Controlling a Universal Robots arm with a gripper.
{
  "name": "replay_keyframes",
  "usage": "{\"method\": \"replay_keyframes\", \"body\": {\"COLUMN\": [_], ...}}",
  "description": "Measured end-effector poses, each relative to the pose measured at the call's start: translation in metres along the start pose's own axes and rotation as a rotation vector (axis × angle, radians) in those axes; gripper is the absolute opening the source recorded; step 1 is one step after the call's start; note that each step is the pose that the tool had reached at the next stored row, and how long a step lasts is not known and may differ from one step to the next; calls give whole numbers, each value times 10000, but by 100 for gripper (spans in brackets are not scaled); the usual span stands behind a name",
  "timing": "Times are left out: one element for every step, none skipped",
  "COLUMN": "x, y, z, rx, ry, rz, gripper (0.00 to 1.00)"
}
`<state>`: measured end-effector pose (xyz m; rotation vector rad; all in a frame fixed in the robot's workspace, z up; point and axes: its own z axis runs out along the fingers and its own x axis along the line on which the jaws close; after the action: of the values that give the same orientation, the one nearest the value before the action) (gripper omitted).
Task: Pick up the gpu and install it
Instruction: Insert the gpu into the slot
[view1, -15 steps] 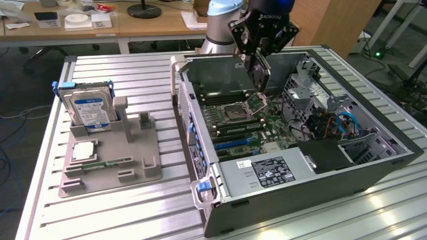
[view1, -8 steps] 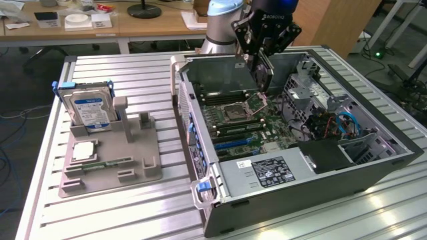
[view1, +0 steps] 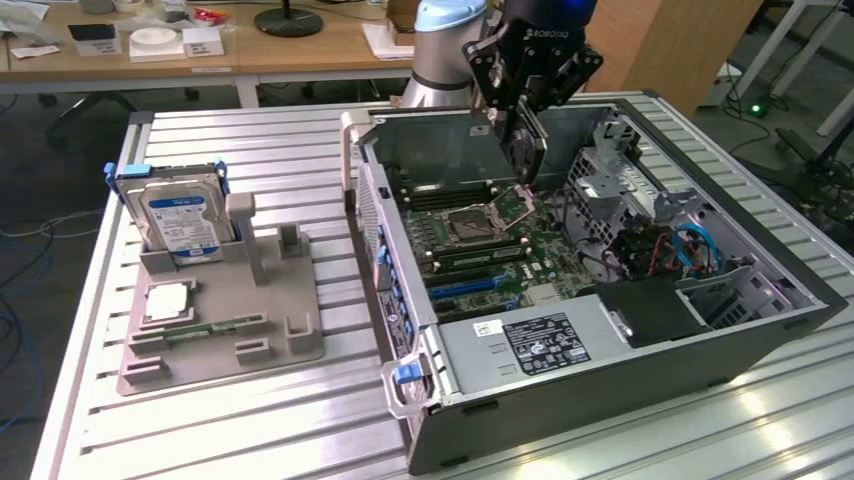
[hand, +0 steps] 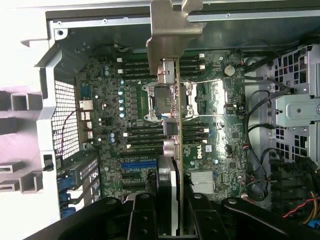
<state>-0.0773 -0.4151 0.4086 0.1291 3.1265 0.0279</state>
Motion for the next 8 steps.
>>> {"method": "replay_keyframes", "body": {"x": [0,0,0,0,0,0,0,0], "y": [0,0,0,0,0,0,0,0], "z": [0,0,0,0,0,0,0,0], "rx": [0,-1,-1,-1,-1,-2,-3,-4], "ry": [0,0,0,2,2,4,5,7], "rz": [0,-3,-20,-61,-119,-206,-299,-398], "gripper": [28,28,28,28,28,28,28,28]}}
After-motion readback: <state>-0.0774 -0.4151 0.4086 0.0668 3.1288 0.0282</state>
